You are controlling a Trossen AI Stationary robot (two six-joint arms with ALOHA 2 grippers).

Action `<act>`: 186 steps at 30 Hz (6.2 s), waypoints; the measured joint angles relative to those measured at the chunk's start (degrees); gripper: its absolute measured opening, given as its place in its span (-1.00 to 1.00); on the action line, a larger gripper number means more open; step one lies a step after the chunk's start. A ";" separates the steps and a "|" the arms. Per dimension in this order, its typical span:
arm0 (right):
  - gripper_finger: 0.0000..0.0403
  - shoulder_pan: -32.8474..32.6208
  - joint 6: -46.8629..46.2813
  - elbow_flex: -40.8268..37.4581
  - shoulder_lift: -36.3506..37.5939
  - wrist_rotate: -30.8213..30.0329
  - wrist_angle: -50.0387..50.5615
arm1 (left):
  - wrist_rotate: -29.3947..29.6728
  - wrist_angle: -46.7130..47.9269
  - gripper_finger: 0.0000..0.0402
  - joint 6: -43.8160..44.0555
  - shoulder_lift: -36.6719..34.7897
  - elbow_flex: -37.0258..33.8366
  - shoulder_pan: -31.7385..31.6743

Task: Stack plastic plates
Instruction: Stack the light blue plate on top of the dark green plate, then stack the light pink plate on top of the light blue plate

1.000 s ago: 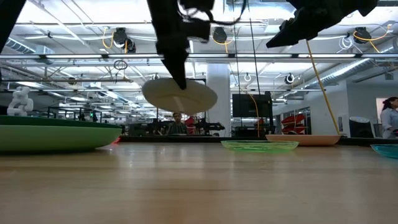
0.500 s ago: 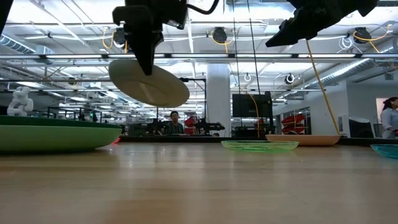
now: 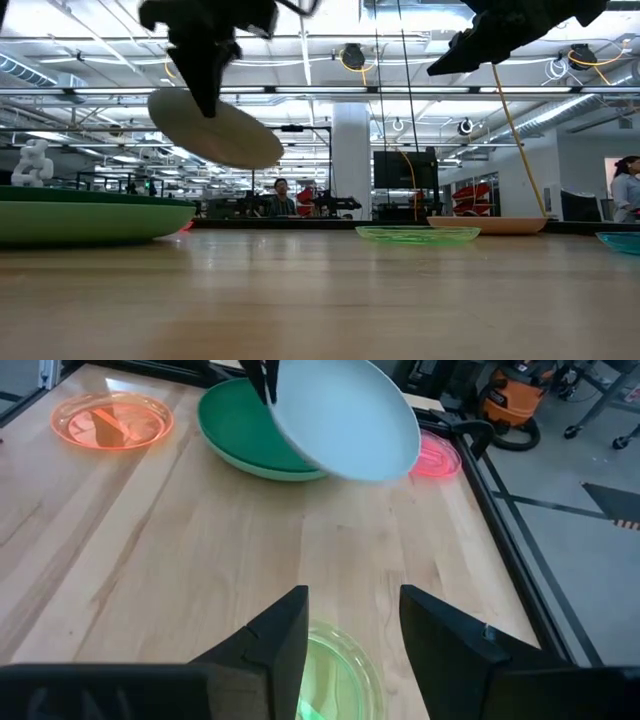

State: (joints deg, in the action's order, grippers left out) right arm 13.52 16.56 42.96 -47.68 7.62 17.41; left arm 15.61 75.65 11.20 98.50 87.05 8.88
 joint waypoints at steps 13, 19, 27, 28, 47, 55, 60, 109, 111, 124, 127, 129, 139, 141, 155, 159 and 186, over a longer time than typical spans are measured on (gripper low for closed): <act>-0.25 0.00 -0.43 0.00 -0.02 0.04 -2.55 | -0.65 -8.45 -0.88 12.78 -18.81 -25.33 2.68; -0.25 0.00 -0.44 0.00 -0.02 0.00 -2.40 | -1.00 -10.63 -0.88 17.52 -20.75 -28.56 7.49; -0.25 0.00 -0.45 0.00 -0.02 0.00 -2.54 | -0.56 -9.93 -0.88 24.88 -20.51 -28.75 15.70; -0.25 0.00 -0.44 0.00 -0.02 0.00 -2.54 | -0.31 -9.46 -0.88 25.76 -20.52 -28.75 16.32; -0.25 0.00 -0.04 0.00 -0.02 -0.02 -2.58 | 1.09 -16.20 -0.88 32.06 -20.52 -39.80 19.00; -0.25 0.00 -0.02 0.00 -0.02 -0.02 -2.58 | 1.41 -16.27 -0.88 33.66 -20.52 -39.85 19.00; -0.25 0.00 -0.02 0.00 -0.02 -0.02 -2.58 | -0.40 -16.32 -0.73 35.09 -20.52 -39.85 18.98; -0.25 -1.22 -35.84 -0.02 -16.13 -4.46 3.17 | 18.63 -36.84 -0.40 -1.44 -46.44 -47.48 15.46; -0.25 -1.22 -39.38 -0.02 -16.13 -4.43 6.72 | 18.65 -37.08 -0.40 -1.47 -46.40 -47.97 15.46; -0.25 -1.25 -43.08 -0.02 -15.82 -4.47 11.13 | 19.96 -36.98 -0.40 -2.78 -46.42 -48.35 15.46; -0.25 -1.25 -44.72 -0.02 -15.82 -4.48 11.22 | 21.00 -36.93 -0.40 -2.45 -46.42 -48.35 15.46; -0.25 -1.27 -47.17 -0.02 -15.82 -4.04 11.70 | 22.88 -36.90 -0.40 -2.04 -46.42 -48.35 15.46; -0.25 -8.29 -58.54 1.90 -16.13 1.52 11.53 | 40.16 -36.74 -0.40 -0.60 -46.40 -48.35 13.67; -0.25 -9.41 -59.97 2.75 -16.13 1.54 11.56 | 42.68 -36.73 -0.40 -0.98 -46.40 -48.35 12.59; -0.25 -9.10 -56.62 14.48 -23.68 -8.66 23.89 | 44.05 -36.54 -0.40 -5.37 -46.38 -48.35 7.24; -0.25 -6.89 -53.63 20.42 -29.28 -14.85 34.33 | 44.05 -35.85 -0.40 -5.49 -46.38 -48.35 6.45; -0.25 17.90 -44.36 24.06 -53.05 -16.52 27.05 | 44.01 -35.04 -0.40 -5.50 -46.38 -48.33 5.76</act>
State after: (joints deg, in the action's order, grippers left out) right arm 31.42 -27.80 67.02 -100.74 -8.91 44.46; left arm 59.61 40.60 5.69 52.12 38.72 14.64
